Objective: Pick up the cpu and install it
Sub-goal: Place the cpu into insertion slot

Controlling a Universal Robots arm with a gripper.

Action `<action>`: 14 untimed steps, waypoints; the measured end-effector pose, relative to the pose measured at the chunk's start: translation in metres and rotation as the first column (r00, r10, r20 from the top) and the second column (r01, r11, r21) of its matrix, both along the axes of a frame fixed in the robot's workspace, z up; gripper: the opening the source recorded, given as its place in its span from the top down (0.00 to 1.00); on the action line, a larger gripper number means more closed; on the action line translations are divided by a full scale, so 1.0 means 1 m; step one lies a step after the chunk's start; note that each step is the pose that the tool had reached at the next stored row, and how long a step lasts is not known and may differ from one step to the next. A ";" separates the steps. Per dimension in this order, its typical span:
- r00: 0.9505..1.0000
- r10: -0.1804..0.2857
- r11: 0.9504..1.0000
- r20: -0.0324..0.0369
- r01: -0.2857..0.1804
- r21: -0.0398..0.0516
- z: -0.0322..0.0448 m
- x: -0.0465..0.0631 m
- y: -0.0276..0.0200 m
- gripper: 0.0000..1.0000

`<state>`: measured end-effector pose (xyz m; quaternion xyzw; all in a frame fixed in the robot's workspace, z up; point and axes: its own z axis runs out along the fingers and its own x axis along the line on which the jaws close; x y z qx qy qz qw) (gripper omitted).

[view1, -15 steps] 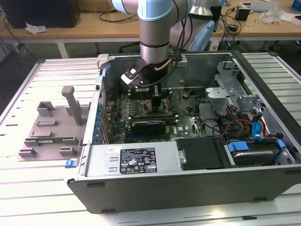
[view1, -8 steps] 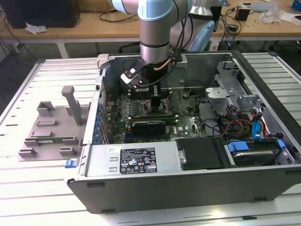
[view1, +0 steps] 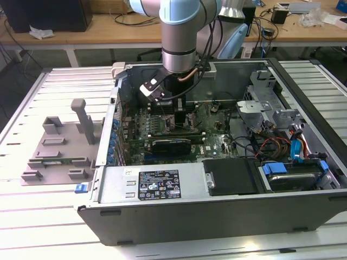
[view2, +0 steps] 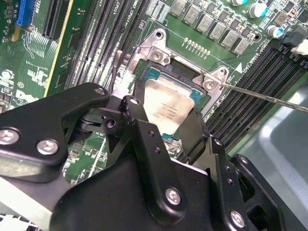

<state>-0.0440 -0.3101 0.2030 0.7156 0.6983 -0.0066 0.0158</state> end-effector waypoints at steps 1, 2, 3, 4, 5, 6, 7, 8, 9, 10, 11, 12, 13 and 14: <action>1.000 0.000 1.000 0.000 0.000 0.000 0.0000 0.000 0.0000 0.47; 1.000 0.000 1.000 0.000 0.000 0.000 0.0000 0.000 0.0000 0.47; 1.000 0.000 1.000 0.000 0.000 0.000 -0.0001 0.000 0.0000 0.47; 1.000 0.000 1.000 0.000 0.000 0.000 -0.0003 0.000 0.0000 0.47; 1.000 0.000 1.000 0.000 0.000 0.000 -0.0009 0.001 0.0000 0.47; 1.000 0.000 1.000 0.000 0.000 0.000 -0.0016 0.001 0.0000 0.47; 1.000 0.000 1.000 0.000 0.000 0.000 -0.0018 0.001 0.0000 0.47; 1.000 0.000 1.000 0.000 0.000 0.000 -0.0018 0.001 0.0000 0.47; 1.000 0.000 1.000 0.000 0.000 0.000 -0.0018 0.001 0.0000 0.47; 1.000 0.000 1.000 0.000 0.000 0.000 -0.0020 0.001 0.0000 0.47; 1.000 0.000 1.000 0.000 0.000 0.000 -0.0026 0.001 0.0000 0.47; 1.000 0.000 1.000 0.000 0.000 0.000 -0.0028 0.001 0.0000 0.47; 1.000 0.000 1.000 0.000 0.000 0.000 -0.0034 0.001 0.0000 0.47; 1.000 0.000 1.000 0.000 0.000 0.000 -0.0036 0.001 0.0000 0.47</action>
